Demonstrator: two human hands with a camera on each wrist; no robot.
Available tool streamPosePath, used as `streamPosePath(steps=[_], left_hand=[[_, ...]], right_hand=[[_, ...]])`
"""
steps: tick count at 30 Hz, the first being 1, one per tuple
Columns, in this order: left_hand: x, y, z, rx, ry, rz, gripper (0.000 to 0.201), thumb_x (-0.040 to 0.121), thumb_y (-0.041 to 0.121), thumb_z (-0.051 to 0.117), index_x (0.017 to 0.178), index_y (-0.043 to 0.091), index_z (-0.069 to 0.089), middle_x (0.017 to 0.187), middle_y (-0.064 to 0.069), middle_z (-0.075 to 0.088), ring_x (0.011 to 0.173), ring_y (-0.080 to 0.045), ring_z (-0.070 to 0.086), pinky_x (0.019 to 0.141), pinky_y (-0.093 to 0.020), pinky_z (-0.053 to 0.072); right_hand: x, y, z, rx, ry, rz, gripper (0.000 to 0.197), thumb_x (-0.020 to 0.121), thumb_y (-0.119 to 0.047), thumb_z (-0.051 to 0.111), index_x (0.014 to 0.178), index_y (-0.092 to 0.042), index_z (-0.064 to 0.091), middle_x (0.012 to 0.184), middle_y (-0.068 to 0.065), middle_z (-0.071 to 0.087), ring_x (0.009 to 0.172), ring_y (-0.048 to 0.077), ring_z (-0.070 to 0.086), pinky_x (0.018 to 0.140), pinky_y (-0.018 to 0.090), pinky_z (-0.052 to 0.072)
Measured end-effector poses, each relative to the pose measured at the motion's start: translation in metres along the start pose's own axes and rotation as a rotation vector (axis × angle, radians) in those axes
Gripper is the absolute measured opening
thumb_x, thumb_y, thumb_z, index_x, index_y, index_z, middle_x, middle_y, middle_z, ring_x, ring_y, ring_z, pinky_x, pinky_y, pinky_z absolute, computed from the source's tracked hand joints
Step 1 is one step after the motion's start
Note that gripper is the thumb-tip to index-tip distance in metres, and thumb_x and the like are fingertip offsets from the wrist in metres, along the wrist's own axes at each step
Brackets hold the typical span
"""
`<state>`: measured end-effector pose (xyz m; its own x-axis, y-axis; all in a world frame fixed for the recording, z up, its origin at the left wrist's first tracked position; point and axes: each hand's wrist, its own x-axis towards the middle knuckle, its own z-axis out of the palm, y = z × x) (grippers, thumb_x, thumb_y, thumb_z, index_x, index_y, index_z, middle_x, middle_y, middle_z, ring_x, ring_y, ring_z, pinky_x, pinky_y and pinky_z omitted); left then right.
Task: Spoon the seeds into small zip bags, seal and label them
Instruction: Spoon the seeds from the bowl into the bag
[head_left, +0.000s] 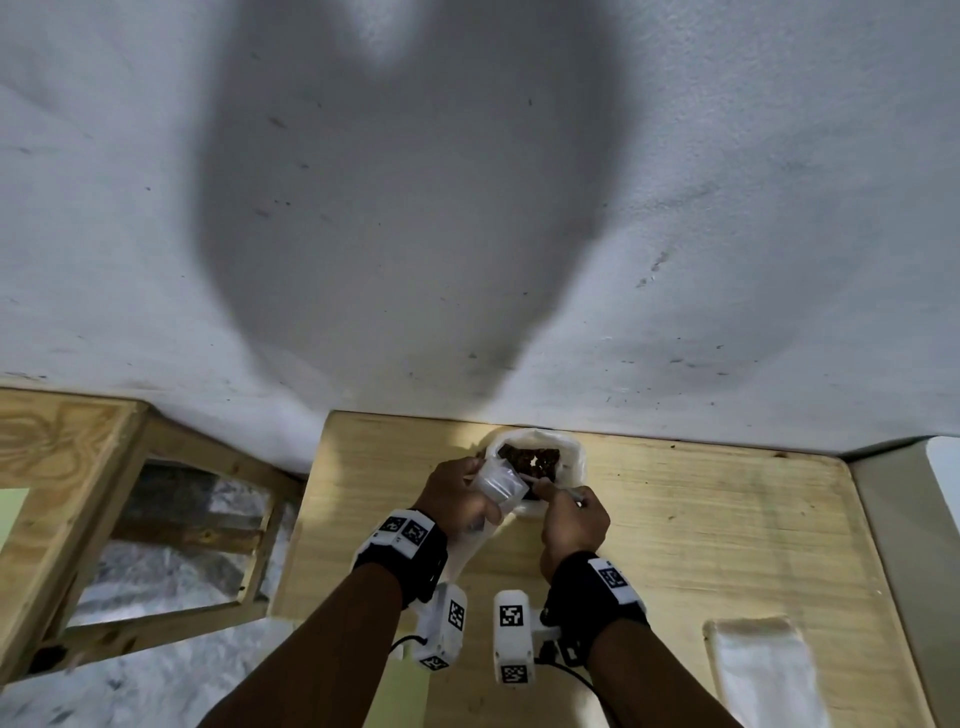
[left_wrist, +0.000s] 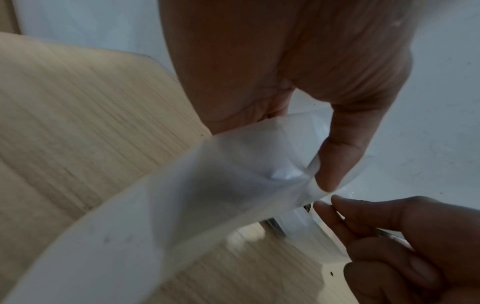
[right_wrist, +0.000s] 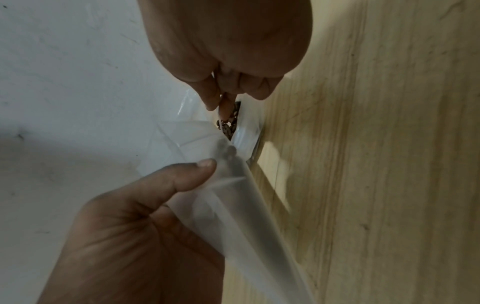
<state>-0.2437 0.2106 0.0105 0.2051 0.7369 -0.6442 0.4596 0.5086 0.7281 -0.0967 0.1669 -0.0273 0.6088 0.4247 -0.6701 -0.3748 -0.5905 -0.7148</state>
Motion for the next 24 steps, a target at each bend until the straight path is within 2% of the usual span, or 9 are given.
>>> streamPosePath(steps=[3, 6, 10, 14, 16, 21, 24], left_hand=[[0.001, 0.0, -0.001, -0.001, 0.002, -0.003, 0.055, 0.044, 0.013, 0.075, 0.099, 0.016, 0.069, 0.085, 0.003, 0.069, 0.07, -0.012, 0.063, 0.049, -0.019, 0.046], [0.002, -0.001, -0.002, -0.004, 0.008, 0.008, 0.06, 0.042, 0.017, 0.075, 0.102, 0.015, 0.069, 0.089, 0.002, 0.068, 0.074, -0.013, 0.06, 0.048, -0.016, 0.043], [0.002, 0.0, -0.003, -0.012, 0.013, 0.024, 0.041, 0.054, 0.003, 0.079, 0.091, 0.017, 0.067, 0.077, 0.006, 0.067, 0.066, -0.012, 0.059, 0.046, -0.017, 0.042], [0.006, -0.002, -0.003, -0.003, 0.015, 0.029, 0.034, 0.059, -0.007, 0.077, 0.079, 0.018, 0.066, 0.067, -0.005, 0.065, 0.045, -0.013, 0.053, 0.044, -0.02, 0.041], [0.007, -0.002, -0.003, 0.006, 0.022, 0.036, 0.035, 0.06, -0.009, 0.077, 0.078, 0.019, 0.066, 0.065, -0.005, 0.065, 0.043, -0.012, 0.052, 0.044, -0.019, 0.04], [0.005, 0.001, -0.003, 0.025, 0.042, 0.062, 0.036, 0.058, -0.005, 0.081, 0.079, 0.021, 0.067, 0.069, 0.004, 0.066, 0.05, -0.006, 0.056, 0.044, -0.016, 0.041], [0.004, 0.004, -0.003, 0.005, 0.044, 0.042, 0.041, 0.046, 0.006, 0.082, 0.08, 0.024, 0.068, 0.07, 0.003, 0.067, 0.057, -0.009, 0.058, 0.047, -0.016, 0.043]], right_hand=[[0.005, -0.002, 0.002, 0.02, 0.002, -0.004, 0.027, 0.067, -0.013, 0.079, 0.053, -0.018, 0.056, 0.056, 0.003, 0.051, 0.06, 0.022, 0.043, 0.058, 0.034, 0.036], [0.01, -0.003, 0.0, 0.035, 0.002, -0.006, 0.029, 0.067, -0.013, 0.079, 0.055, -0.017, 0.054, 0.057, 0.003, 0.049, 0.061, 0.02, 0.041, 0.06, 0.034, 0.035], [0.017, 0.0, -0.008, 0.072, -0.027, -0.014, 0.04, 0.068, -0.013, 0.08, 0.05, -0.021, 0.046, 0.058, 0.002, 0.038, 0.063, 0.019, 0.032, 0.061, 0.035, 0.029], [0.023, 0.001, -0.018, 0.092, -0.064, -0.006, 0.038, 0.068, -0.008, 0.079, 0.054, -0.021, 0.047, 0.06, 0.003, 0.037, 0.06, 0.017, 0.03, 0.056, 0.032, 0.024], [0.026, -0.001, -0.023, 0.103, -0.071, -0.011, 0.036, 0.07, -0.005, 0.078, 0.056, -0.02, 0.049, 0.059, 0.002, 0.04, 0.057, 0.017, 0.031, 0.054, 0.03, 0.024], [0.031, -0.007, -0.034, 0.078, -0.073, -0.053, 0.041, 0.071, -0.008, 0.078, 0.053, -0.022, 0.045, 0.062, 0.004, 0.041, 0.059, 0.017, 0.03, 0.055, 0.03, 0.024], [0.031, -0.012, -0.043, 0.058, -0.079, -0.104, 0.035, 0.07, -0.012, 0.08, 0.057, -0.021, 0.049, 0.067, 0.01, 0.05, 0.061, 0.019, 0.032, 0.055, 0.031, 0.025]])
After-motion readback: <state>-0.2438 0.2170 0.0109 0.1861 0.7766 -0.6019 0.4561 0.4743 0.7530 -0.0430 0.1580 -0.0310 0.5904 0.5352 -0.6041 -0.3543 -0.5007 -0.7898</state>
